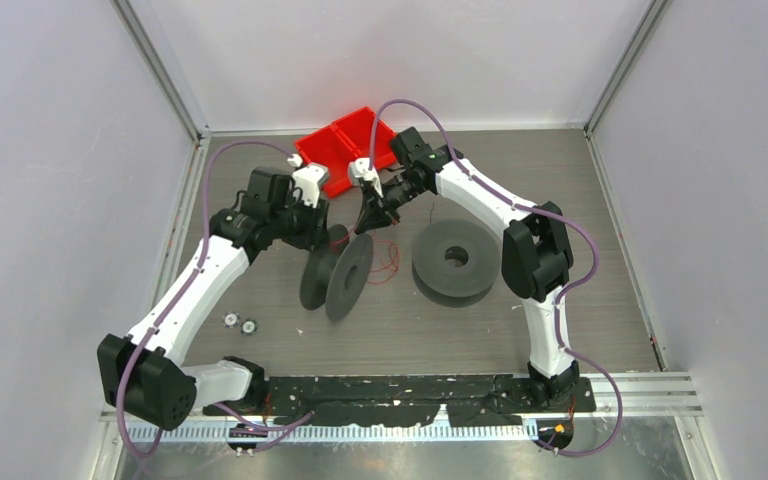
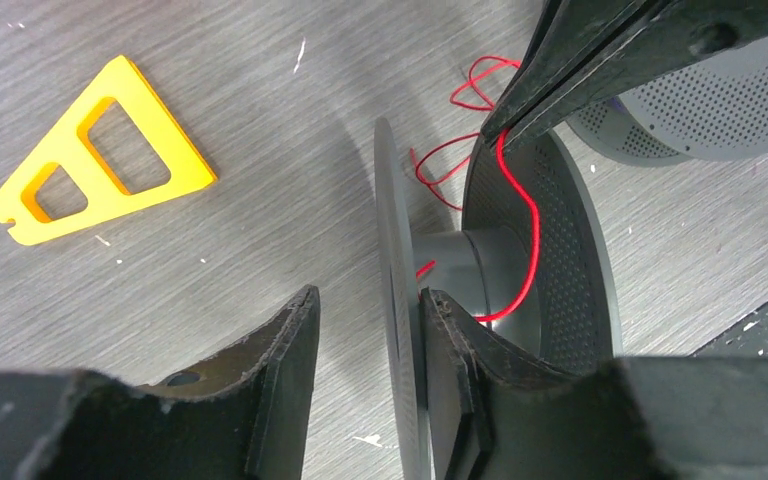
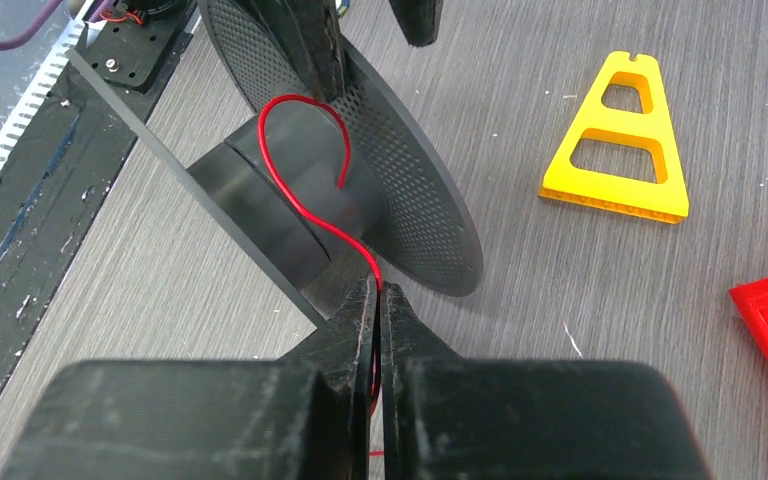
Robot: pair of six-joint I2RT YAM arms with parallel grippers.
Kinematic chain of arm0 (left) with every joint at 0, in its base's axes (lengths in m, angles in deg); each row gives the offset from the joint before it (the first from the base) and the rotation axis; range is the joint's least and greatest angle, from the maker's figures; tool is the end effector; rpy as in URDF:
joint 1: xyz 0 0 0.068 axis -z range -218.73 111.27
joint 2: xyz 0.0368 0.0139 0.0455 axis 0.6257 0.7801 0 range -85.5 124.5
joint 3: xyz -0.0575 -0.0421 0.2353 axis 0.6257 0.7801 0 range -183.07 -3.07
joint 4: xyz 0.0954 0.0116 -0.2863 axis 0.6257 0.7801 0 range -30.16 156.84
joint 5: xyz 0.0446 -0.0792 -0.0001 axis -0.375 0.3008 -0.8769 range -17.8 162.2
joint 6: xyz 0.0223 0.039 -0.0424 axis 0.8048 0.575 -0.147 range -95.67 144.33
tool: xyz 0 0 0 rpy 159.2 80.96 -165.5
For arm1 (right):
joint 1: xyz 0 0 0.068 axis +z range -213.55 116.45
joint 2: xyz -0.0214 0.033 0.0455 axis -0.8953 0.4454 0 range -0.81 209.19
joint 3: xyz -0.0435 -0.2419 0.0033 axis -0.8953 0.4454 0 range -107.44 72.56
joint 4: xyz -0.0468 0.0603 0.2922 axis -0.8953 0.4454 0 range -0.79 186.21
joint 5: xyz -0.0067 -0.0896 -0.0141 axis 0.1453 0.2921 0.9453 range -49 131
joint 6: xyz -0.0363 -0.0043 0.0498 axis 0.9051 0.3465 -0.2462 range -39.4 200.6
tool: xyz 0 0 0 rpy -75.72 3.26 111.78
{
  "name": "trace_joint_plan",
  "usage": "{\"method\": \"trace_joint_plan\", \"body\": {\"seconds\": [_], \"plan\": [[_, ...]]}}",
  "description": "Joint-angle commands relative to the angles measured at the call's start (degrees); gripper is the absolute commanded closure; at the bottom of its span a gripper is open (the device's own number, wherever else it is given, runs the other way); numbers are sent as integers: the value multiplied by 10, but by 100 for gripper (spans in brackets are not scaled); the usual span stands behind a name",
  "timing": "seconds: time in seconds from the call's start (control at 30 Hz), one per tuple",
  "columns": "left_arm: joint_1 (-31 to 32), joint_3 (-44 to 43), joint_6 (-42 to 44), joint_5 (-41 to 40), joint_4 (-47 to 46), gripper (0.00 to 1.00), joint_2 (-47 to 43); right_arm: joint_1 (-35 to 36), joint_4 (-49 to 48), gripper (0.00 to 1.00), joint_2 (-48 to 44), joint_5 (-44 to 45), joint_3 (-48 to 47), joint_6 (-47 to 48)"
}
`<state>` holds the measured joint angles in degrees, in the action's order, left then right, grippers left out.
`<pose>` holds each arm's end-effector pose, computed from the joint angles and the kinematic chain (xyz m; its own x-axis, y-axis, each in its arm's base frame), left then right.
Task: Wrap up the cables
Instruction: Wrap the cable around the cable reel.
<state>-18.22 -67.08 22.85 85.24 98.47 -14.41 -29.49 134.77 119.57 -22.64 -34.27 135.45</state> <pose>0.2959 -0.1220 0.2753 -0.6828 0.2286 -0.6939 0.4715 0.8634 -0.1796 0.3758 0.3044 0.2267 0.1055 -0.3668 -0.9243 -0.9439 -0.3295 0.0230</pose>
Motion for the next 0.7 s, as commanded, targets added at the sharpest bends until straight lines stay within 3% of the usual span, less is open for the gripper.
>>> {"method": "trace_joint_plan", "body": {"seconds": [0.0, 0.33, 0.67], "plan": [[-1, -34, 11, 6, 3, 56, -29, 4, -14, 95, -13, -12, -28, -18], [0, -14, 57, 55, 11, 50, -42, 4, -17, 95, -10, -14, -42, -40], [20, 19, 66, 5, -26, 46, -71, 4, -31, 95, -2, -16, -45, -68]]}}
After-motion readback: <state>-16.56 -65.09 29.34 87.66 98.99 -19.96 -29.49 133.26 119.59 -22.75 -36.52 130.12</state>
